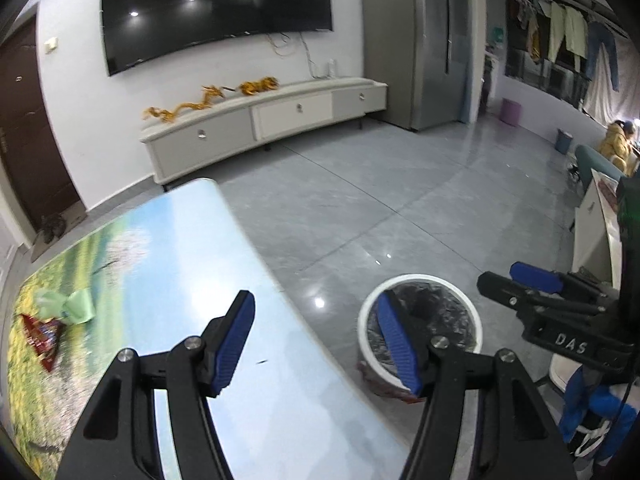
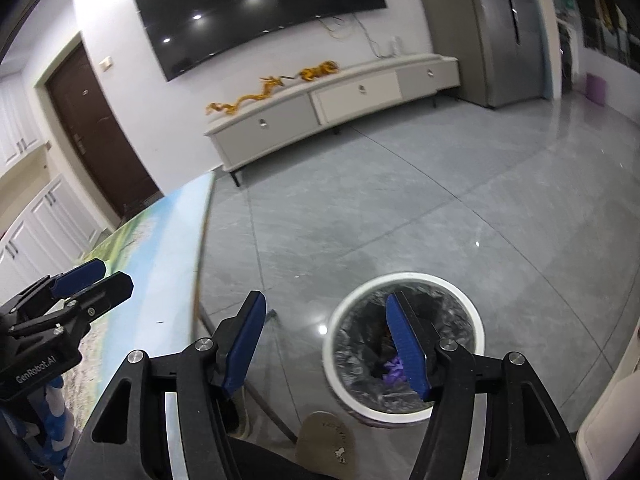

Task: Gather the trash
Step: 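Move both open grippers back over the last trash on the table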

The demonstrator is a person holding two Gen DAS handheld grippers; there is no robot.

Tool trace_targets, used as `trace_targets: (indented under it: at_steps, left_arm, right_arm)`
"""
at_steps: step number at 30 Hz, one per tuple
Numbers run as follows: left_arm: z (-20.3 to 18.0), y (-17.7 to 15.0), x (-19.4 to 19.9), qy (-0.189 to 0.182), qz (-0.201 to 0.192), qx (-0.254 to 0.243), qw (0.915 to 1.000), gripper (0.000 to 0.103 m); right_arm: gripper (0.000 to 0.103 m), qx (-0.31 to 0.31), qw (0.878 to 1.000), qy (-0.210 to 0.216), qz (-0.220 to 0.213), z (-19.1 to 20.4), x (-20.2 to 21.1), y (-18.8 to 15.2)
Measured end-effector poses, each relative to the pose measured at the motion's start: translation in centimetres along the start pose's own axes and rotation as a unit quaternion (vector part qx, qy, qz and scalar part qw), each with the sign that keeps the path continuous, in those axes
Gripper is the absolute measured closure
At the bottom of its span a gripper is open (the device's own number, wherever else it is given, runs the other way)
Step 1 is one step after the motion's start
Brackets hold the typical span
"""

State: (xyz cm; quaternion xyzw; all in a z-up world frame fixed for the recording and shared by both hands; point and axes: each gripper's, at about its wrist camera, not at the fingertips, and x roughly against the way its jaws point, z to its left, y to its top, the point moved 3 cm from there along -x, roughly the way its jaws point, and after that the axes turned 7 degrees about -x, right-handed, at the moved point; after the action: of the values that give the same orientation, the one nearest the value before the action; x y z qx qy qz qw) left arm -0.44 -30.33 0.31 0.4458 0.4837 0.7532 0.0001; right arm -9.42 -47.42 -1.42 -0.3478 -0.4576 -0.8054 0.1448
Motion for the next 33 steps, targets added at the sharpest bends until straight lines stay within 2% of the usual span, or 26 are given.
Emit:
trace_targets:
  at_steps: [10, 22, 26, 33]
  left_arm:
    - [5.5, -2.4, 4.7, 0.04, -0.025, 0.044, 0.9979, 0.041]
    - [9.0, -5.1, 8.8, 0.051, -0.051, 0.08, 0.9941, 0.04]
    - [10.2, -6.1, 9.6, 0.057, -0.058, 0.098, 0.9919, 0.03]
    - [12.9, -7.9, 10.2, 0.066, -0.059, 0.122, 0.9886, 0.03]
  right_arm:
    - [0.041, 0.054, 0.998, 0.018, -0.009, 5.9, 2.1, -0.2]
    - [0.041, 0.099, 0.995, 0.018, -0.012, 10.6, 3.7, -0.9]
    - [0.041, 0.11, 0.994, 0.02, -0.01, 11.9, 4.0, -1.4]
    - [0.041, 0.128, 0.991, 0.027, -0.005, 14.1, 4.0, -1.8]
